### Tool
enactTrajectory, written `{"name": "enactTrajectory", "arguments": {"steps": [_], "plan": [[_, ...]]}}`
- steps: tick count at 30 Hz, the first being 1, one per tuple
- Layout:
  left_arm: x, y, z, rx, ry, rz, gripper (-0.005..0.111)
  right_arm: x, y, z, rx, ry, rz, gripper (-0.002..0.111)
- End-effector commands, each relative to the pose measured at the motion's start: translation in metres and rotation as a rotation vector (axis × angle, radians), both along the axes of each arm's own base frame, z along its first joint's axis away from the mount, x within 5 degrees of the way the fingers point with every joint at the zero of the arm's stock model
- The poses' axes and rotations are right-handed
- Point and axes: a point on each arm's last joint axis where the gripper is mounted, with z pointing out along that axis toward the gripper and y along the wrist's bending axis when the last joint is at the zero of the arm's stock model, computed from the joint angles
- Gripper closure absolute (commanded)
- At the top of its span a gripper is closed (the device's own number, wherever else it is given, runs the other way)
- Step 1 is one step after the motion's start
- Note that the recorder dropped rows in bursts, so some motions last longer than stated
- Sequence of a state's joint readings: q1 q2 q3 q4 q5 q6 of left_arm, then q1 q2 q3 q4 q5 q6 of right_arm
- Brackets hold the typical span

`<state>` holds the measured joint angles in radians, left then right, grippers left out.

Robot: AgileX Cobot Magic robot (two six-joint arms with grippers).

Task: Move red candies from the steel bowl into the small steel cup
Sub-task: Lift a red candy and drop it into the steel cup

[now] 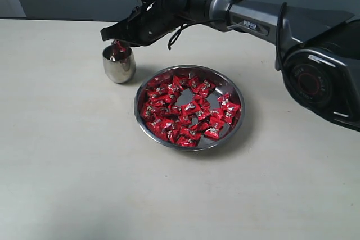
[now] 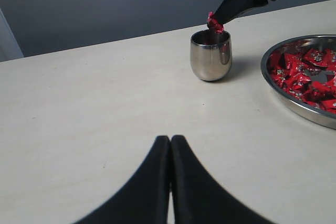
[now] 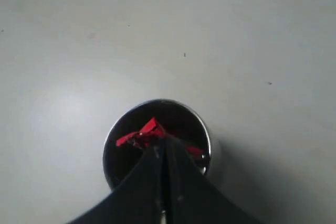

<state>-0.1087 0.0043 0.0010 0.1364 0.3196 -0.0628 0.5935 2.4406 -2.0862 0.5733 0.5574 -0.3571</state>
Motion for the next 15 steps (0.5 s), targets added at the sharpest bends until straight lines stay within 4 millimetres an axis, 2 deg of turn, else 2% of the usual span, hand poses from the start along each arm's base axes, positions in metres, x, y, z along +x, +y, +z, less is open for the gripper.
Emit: {"name": "enactTrajectory", "arguments": {"steps": [1,4,10,12,15], "plan": [[0.0,0.0,0.001,-0.008,-0.014,-0.003,0.106,0.005,-0.001,0.001,0.02,-0.03,-0.021,0.109],[0.0,0.0,0.001,-0.008,-0.014,-0.003,0.106,0.004,-0.001,0.0,0.011,-0.032,-0.007,0.107],[0.0,0.0,0.001,-0.008,-0.014,-0.003,0.106,0.003,0.0,0.0,0.014,-0.023,0.011,0.08],[0.0,0.0,0.001,-0.008,-0.014,-0.003,0.106,0.002,0.0,0.0,0.013,-0.018,0.014,0.077],[0.0,0.0,0.001,-0.008,-0.014,-0.003,0.106,-0.002,-0.001,0.01,0.002,-0.01,0.041,0.078]]}}
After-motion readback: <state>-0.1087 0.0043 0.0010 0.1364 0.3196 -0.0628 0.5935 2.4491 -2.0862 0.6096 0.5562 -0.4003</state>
